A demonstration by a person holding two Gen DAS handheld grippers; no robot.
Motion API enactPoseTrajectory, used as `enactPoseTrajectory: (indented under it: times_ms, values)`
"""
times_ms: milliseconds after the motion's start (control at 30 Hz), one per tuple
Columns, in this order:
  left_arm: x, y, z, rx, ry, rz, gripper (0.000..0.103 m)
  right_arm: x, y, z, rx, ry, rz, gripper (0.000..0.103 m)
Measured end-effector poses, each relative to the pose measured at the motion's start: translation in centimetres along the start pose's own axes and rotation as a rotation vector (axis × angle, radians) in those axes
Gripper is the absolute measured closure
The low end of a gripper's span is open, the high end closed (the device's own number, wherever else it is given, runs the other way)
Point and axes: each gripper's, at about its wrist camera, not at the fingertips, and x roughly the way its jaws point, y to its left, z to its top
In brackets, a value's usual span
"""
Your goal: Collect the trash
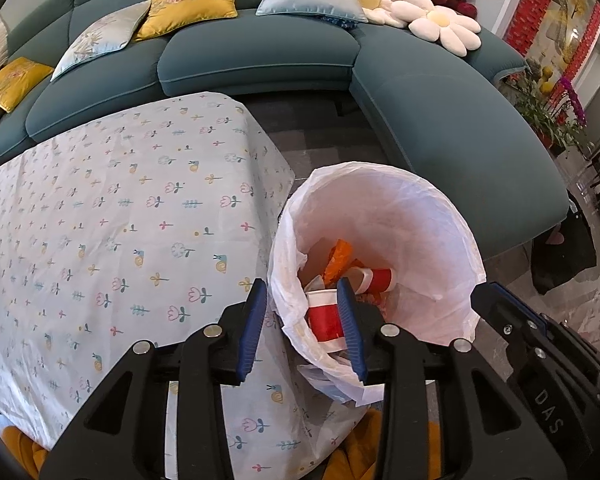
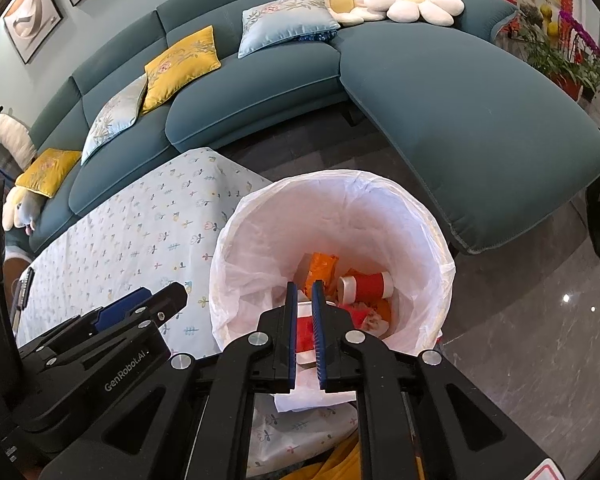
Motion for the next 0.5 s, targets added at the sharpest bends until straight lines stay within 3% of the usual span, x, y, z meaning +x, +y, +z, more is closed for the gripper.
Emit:
enactPoseTrajectory:
  times_ms: [233, 500]
  values:
    - [-0.8, 0.7, -0.4, -0.012, -0.016, 0.016, 0.061, -0.5, 0.6, 0.0, -0.025, -0.004, -0.018, 0.09]
    - [-2.0, 1.6, -0.9, -0.027, -0.036, 0.053, 0.046, -1.7, 1.1, -0.7, -0.055, -0.034, -0.053, 0.065]
